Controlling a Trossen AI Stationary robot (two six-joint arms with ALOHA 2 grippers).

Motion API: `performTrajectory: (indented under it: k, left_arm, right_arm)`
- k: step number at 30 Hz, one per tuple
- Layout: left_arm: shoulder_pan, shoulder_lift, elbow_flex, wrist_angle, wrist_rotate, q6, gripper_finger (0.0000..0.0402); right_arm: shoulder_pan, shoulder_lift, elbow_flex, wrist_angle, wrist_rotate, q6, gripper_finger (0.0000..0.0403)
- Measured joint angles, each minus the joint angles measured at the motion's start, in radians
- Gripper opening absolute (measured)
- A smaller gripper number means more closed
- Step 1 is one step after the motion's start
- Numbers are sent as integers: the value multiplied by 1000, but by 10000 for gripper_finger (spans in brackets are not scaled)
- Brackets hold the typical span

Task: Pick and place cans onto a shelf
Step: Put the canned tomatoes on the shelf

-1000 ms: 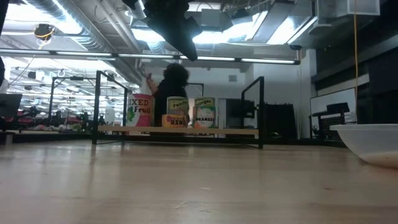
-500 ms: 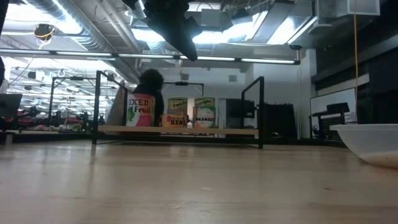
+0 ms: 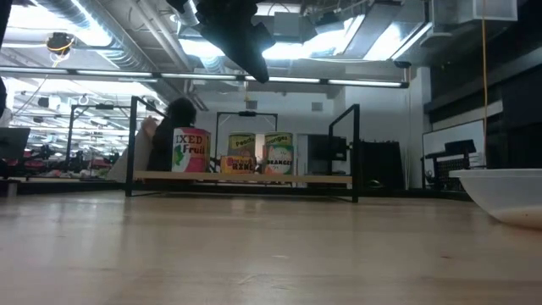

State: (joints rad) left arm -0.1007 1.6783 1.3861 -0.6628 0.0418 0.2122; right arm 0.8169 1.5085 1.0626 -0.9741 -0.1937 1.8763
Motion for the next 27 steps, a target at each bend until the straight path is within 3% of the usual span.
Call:
performTrajectory:
  k: [13,27]
  left_arm:
    - [0,0,0,0,0,0,59]
    - [0,-5,0,0,-6,7,59]
  right_arm:
    - [0,7,27,-79,-34,-21,2]
    - [-54,4,280,-407,-93,-142,1]
